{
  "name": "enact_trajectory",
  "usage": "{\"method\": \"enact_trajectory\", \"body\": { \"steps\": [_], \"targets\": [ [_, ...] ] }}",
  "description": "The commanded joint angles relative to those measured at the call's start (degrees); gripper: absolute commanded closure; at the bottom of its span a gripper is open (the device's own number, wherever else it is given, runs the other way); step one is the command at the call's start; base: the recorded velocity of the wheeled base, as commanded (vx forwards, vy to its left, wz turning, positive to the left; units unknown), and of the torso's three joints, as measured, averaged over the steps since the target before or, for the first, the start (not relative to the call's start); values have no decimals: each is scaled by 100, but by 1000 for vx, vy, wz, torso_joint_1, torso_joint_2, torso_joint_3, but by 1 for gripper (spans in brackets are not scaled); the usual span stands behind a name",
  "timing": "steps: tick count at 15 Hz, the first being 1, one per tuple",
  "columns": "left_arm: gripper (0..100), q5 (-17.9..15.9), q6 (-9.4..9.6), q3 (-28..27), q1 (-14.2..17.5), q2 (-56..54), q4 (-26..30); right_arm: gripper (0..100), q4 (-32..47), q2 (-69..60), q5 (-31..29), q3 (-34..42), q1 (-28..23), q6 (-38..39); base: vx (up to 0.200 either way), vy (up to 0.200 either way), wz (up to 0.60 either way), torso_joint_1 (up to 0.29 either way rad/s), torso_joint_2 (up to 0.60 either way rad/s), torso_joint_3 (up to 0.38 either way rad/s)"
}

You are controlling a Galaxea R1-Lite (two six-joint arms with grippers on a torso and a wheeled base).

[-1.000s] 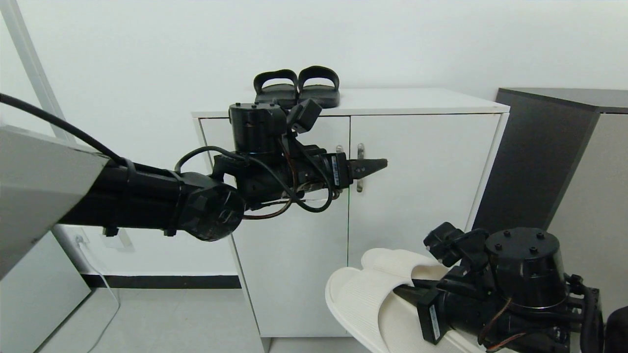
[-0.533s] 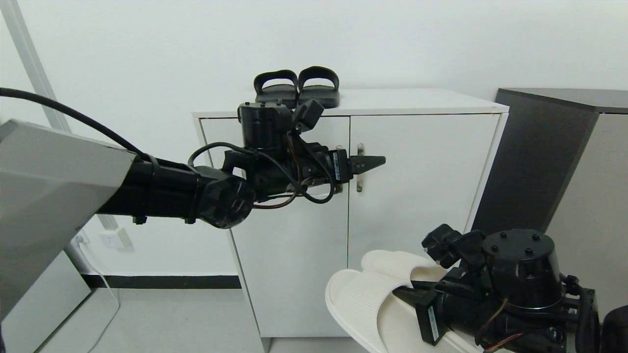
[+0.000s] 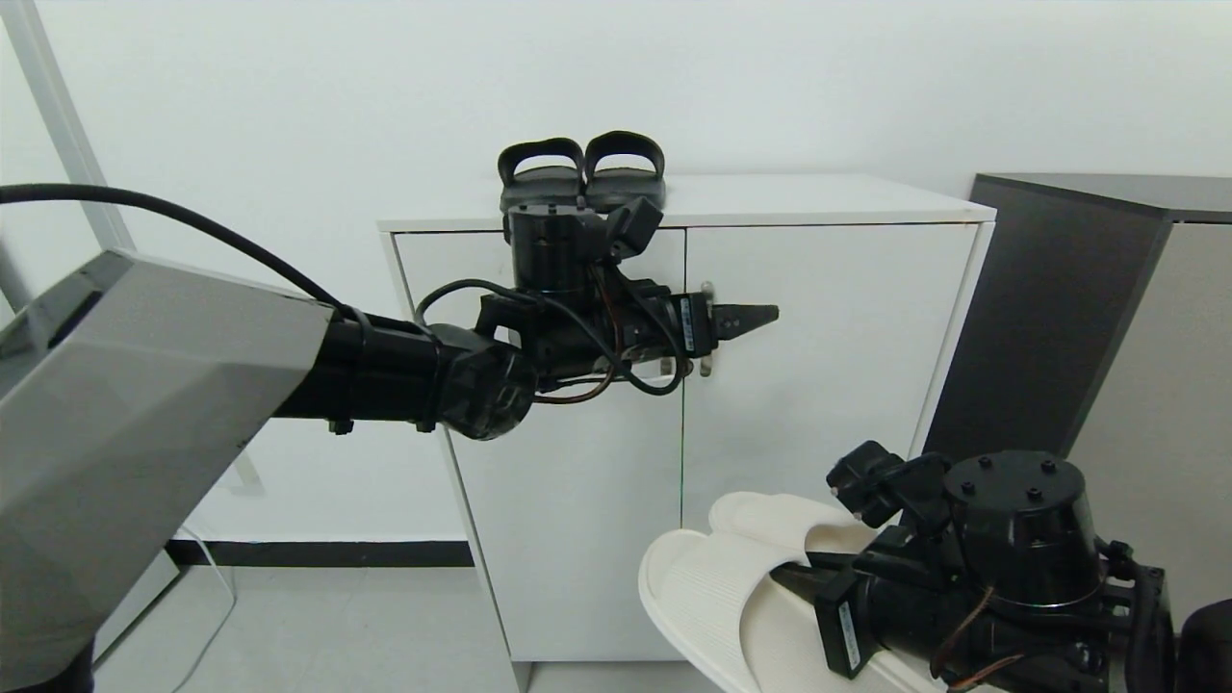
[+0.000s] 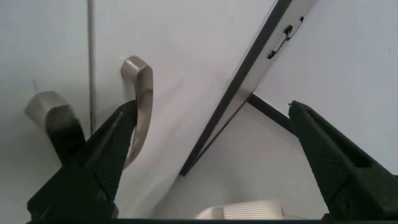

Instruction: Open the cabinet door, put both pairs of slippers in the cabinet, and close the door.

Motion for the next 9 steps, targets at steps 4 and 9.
{"method": "enact_trajectory", "body": {
  "steps": [4, 9],
  "targets": [
    [100, 25, -3, 262, -3, -149, -18, 100, -7, -53, 352, 132, -3, -9, 0, 0, 0, 0, 0, 0],
    [100, 34, 23, 1554, -320, -1213, -317, 100, -7, -264, 914, 387, -3, -343, 0, 0, 0, 0, 0, 0]
  ]
}}
